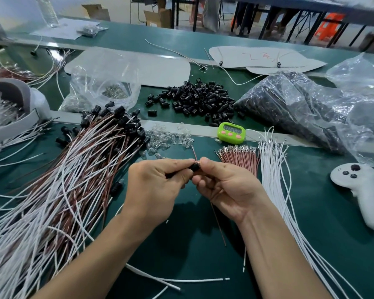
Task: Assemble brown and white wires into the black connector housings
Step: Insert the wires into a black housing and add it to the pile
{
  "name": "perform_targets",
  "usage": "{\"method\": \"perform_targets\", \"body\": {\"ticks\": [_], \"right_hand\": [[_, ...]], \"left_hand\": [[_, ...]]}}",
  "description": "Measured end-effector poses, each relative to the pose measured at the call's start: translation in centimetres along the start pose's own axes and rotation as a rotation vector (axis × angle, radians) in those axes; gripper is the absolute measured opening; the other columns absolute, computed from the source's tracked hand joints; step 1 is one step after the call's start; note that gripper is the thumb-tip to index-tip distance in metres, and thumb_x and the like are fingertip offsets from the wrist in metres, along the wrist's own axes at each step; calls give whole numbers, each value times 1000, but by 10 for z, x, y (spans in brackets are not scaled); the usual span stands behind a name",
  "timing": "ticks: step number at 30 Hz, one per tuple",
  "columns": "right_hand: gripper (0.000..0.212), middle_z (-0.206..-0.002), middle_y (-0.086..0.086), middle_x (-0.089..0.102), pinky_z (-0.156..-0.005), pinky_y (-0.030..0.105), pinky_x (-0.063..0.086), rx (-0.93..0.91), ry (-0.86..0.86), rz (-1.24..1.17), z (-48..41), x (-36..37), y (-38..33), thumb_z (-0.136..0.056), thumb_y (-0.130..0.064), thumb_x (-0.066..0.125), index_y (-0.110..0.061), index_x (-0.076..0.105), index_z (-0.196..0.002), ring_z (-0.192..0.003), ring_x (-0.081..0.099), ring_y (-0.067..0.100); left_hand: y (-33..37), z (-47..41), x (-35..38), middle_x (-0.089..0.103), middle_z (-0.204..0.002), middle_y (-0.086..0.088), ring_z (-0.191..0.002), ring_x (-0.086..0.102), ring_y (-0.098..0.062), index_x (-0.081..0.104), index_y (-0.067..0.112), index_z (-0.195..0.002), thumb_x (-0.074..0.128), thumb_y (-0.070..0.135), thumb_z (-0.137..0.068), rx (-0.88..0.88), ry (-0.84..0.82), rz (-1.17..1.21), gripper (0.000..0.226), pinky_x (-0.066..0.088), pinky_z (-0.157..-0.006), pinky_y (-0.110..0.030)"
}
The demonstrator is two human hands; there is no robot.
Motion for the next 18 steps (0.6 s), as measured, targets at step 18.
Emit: {"method": "perform_targets", "body": {"ticks": [18], "right_hand": [[23, -69, 9, 71, -54, 18, 54, -267, 87, 123, -2, 9, -4, -100, -4, 62, -5, 76, -81, -56, 66, 9]], "left_hand": [[3, -10, -7, 77, -96, 19, -88, 72, 5, 82, 21, -104, 81, 2, -83, 147, 28, -173, 29, 59, -83, -22]]}}
Point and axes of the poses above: each hand's wrist, its own z-axis away from the middle knuckle, its own x-axis out of the palm, y = z × x, the point moved 7 cm from there along -z, towards the middle knuckle
